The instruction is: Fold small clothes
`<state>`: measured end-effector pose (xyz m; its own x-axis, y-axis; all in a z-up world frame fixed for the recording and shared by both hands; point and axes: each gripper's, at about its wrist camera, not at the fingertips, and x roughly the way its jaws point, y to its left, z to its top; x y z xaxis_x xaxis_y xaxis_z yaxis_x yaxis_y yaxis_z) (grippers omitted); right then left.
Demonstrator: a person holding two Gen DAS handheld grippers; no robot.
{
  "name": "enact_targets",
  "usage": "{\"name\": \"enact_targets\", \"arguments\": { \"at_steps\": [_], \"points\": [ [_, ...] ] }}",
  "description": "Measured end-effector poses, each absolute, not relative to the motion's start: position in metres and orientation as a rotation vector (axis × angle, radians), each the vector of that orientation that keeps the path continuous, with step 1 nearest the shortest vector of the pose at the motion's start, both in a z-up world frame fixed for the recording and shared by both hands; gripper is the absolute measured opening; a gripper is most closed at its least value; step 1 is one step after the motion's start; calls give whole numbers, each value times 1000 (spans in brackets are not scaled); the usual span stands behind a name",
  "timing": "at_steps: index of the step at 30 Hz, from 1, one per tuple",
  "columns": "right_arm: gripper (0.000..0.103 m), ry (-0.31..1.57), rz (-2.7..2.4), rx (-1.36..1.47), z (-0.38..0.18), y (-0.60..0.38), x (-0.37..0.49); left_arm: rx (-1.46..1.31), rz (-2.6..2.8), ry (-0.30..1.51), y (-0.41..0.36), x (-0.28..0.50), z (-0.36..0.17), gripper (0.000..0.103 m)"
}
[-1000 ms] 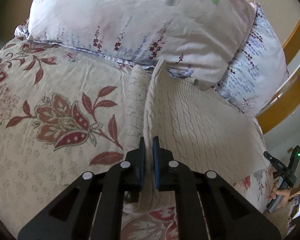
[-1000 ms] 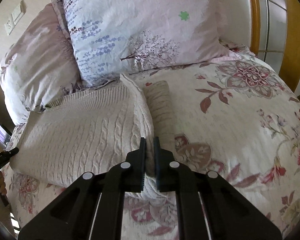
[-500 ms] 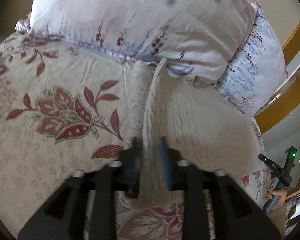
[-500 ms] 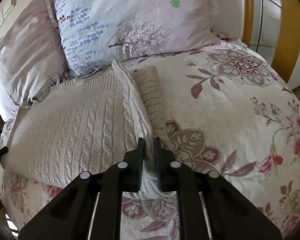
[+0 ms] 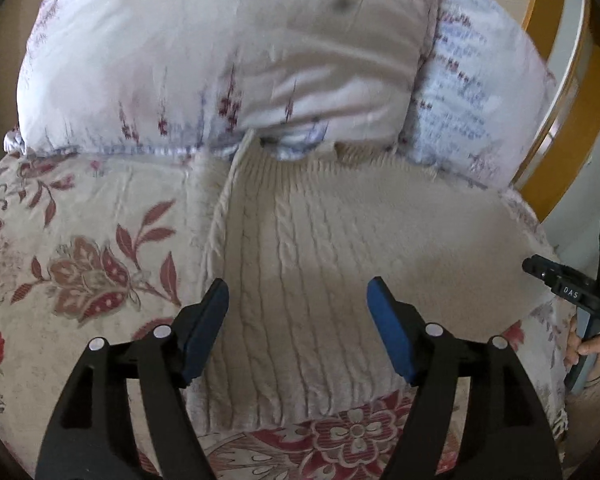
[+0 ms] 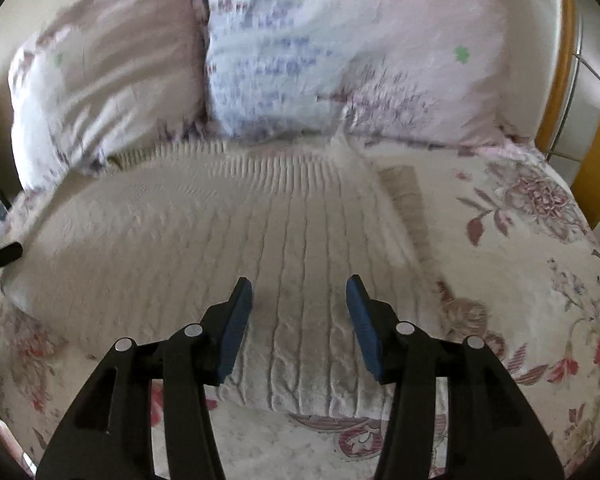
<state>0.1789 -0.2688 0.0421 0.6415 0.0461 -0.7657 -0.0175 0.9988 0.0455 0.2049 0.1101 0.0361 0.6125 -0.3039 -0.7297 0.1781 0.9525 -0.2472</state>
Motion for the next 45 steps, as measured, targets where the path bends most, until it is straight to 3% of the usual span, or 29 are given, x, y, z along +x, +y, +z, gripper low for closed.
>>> {"name": "enact_targets", "arguments": {
  "at_steps": [8, 20, 38, 43, 45],
  "points": [
    [61, 931, 46, -21, 29, -266, 172, -81, -270, 881, 99, 193, 21, 71],
    [62, 880, 134, -3, 52, -221, 202, -516, -230, 875, 175, 229, 36, 79],
    [67, 893, 148, -75, 32, -182, 229, -643, -261, 966, 168, 262, 11, 79],
    [68, 885, 151, -77, 31, -181, 229, -699, -253, 987, 168, 266, 7, 51],
    [68, 883, 153, -79, 31, -181, 229, -733, -250, 988, 171, 265, 5, 48]
  ]
}}
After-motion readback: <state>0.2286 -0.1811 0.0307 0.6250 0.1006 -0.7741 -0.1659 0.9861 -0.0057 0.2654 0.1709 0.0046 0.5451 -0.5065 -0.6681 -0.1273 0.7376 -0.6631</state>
